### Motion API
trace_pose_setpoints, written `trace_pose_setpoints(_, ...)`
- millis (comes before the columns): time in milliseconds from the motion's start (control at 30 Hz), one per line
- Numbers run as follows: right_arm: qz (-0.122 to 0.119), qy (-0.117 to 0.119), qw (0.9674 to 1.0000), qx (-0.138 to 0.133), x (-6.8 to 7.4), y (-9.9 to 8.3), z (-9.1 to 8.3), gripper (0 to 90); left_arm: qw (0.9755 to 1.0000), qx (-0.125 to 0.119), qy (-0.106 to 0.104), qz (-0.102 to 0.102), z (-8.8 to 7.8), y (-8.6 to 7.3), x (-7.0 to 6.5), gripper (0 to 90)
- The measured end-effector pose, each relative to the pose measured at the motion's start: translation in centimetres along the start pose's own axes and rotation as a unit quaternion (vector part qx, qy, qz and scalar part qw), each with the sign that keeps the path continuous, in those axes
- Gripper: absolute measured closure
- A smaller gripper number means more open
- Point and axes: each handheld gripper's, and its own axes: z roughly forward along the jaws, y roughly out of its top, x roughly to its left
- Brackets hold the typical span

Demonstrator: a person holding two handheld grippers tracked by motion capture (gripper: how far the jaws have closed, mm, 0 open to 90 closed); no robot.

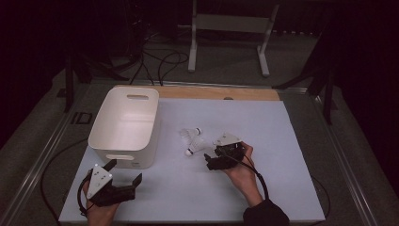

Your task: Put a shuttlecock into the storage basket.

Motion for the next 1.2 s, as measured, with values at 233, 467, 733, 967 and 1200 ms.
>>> trace_pose_setpoints(233,0.0,-0.014,0.9997,0.018,0.0,-0.1,0.8,17.1,1.0,0.0,0.0,0.0,0.0,0.0,0.0,0.3)
trace_pose_setpoints(467,-0.005,-0.025,0.9992,0.032,-0.1,-0.2,1.4,25.1,1.0,0.001,0.0,0.0,0.0,0.0,0.0,0.3)
trace_pose_setpoints(733,-0.008,-0.042,0.9976,0.055,-0.1,-0.6,2.0,40.2,1.0,0.0,0.0,0.0,0.0,0.0,0.0,0.3)
trace_pose_setpoints(967,0.006,-0.056,0.9963,0.066,-1.0,-0.7,1.8,53.9,1.0,-0.001,0.0,0.0,0.0,0.0,0.0,0.3)
trace_pose_setpoints(1200,0.021,-0.057,0.9956,0.07,-1.7,-0.8,1.6,74.3,1.0,0.0,0.0,0.0,0.0,0.0,0.0,0.3)
